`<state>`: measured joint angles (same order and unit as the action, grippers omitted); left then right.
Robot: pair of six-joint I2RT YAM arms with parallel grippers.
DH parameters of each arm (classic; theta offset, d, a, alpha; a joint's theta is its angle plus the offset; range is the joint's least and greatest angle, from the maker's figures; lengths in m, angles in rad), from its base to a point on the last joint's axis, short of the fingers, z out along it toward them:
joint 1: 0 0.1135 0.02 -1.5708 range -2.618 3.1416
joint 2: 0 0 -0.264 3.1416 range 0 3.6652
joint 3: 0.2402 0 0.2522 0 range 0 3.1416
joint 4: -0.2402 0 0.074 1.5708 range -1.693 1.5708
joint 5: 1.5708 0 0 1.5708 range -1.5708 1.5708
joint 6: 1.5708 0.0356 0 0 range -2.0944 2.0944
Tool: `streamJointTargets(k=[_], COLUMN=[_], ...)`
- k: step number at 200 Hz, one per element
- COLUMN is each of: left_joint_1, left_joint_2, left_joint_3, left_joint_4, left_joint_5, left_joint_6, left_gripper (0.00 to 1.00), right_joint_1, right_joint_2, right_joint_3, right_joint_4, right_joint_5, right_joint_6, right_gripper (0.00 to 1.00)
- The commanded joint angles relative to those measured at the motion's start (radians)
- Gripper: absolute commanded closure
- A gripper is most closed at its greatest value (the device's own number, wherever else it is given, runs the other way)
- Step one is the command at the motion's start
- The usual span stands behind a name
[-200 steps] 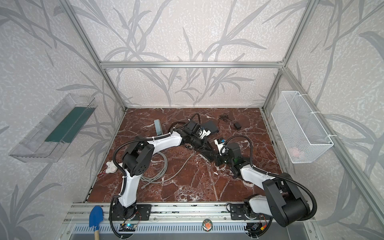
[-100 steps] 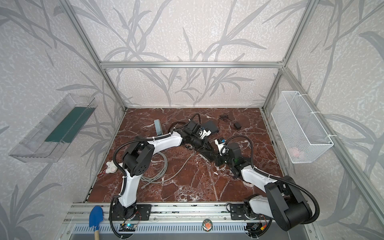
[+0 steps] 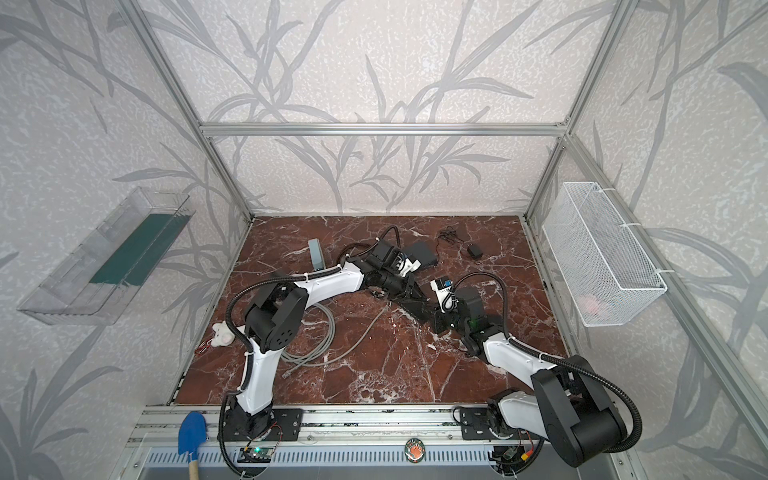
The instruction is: Insert the plug into the switch port
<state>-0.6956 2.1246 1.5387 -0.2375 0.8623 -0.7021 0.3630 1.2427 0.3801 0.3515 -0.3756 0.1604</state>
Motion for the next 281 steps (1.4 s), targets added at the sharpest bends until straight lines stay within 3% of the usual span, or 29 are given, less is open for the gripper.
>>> streamJointTargets(k=[1,134,163,197,242,281], left_joint_1=[0.004,0.004,0.006,0.032,0.076,0.077], left_joint_2=[0.003,-0.014,-0.017,-0.026,-0.04,0.015], left_joint_3=[0.029,0.0,0.008,0.08,0.134,0.217], left_joint_4=[-0.013,0.007,-0.033,-0.197,-0.363,-0.436], left_joint_5=[-0.002,-0.005,-0.037,-0.138,-0.322,-0.402], left_joint_6=[0.007,-0.007,0.02,0.131,0.276,0.356], left_gripper=[0.91,0.9,0.77,0.57,0.51,0.48], right_joint_1=[0.0,0.0,0.001,0.002,0.014,0.024], right_joint_2=[-0.01,0.007,-0.012,-0.026,-0.043,-0.03], right_joint_3=[-0.005,0.011,0.027,0.064,0.114,0.097], right_joint_4=[-0.009,-0.024,-0.097,-0.201,-0.405,-0.435], right_joint_5=[0.006,0.001,0.013,0.024,0.188,0.251], right_joint_6=[0.002,-0.008,-0.023,-0.017,0.081,0.183], right_gripper=[0.81,0.92,0.93,0.93,0.94,0.94])
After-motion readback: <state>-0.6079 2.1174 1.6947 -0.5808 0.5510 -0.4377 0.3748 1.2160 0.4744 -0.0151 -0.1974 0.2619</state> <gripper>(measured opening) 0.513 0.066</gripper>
